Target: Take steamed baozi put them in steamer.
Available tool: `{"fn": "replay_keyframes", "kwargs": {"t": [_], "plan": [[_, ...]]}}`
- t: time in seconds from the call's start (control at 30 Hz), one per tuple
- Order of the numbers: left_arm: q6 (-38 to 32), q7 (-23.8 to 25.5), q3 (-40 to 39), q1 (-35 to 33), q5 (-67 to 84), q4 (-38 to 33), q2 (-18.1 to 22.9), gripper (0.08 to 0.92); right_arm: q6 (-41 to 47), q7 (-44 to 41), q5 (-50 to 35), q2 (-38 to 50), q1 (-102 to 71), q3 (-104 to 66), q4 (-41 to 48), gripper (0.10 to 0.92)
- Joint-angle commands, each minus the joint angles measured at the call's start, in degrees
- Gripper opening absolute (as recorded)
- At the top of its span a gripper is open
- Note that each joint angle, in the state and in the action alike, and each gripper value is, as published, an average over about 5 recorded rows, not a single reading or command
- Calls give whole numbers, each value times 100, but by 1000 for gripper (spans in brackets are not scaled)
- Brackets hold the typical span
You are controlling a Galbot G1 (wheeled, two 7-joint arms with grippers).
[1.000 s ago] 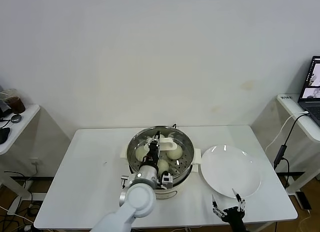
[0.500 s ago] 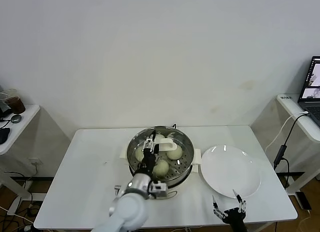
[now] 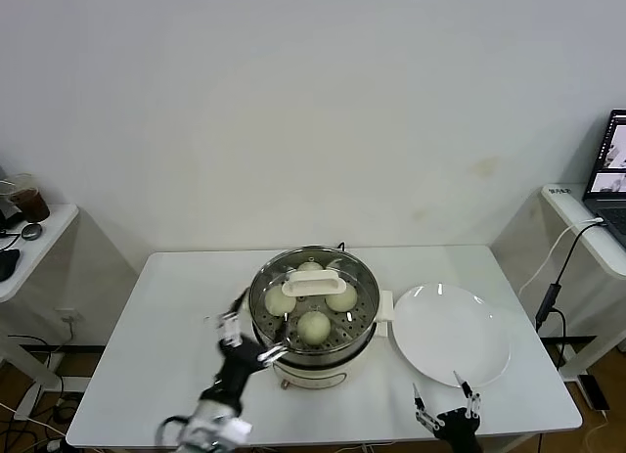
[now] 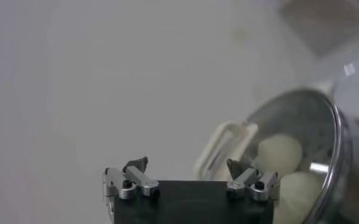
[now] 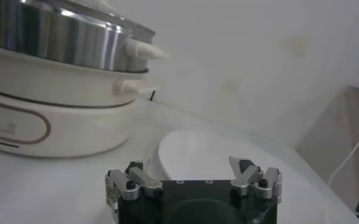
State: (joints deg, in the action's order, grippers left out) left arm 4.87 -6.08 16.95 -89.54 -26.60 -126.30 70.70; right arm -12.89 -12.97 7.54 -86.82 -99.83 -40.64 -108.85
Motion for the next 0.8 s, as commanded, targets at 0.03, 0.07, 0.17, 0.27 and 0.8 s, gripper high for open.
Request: {"fn": "replay_keyframes", "kwargs": {"t": [0.03,0.07,0.17,0.27,0.8], "plan": [[-1786,-797,1995,-2426,4100,1,4,823,54,4,-912,430,-414,229,-313,823],[-1802,-782,1971,-2445,4163,147,13,823,64,8,-941,461,-442,233,-323,823],[-1873,-694,1868,-2424,4249,630,47,823,68,26,-967,511,-497,250,-330,823],[-1965,-601,1761,-2306,4262,1080,77,823,64,38,-987,526,-540,309,-322,823],[-2402,117,1433,-2109,4045,1509,31,823,74,73,-1022,438,-624,497,-355,823]]}}
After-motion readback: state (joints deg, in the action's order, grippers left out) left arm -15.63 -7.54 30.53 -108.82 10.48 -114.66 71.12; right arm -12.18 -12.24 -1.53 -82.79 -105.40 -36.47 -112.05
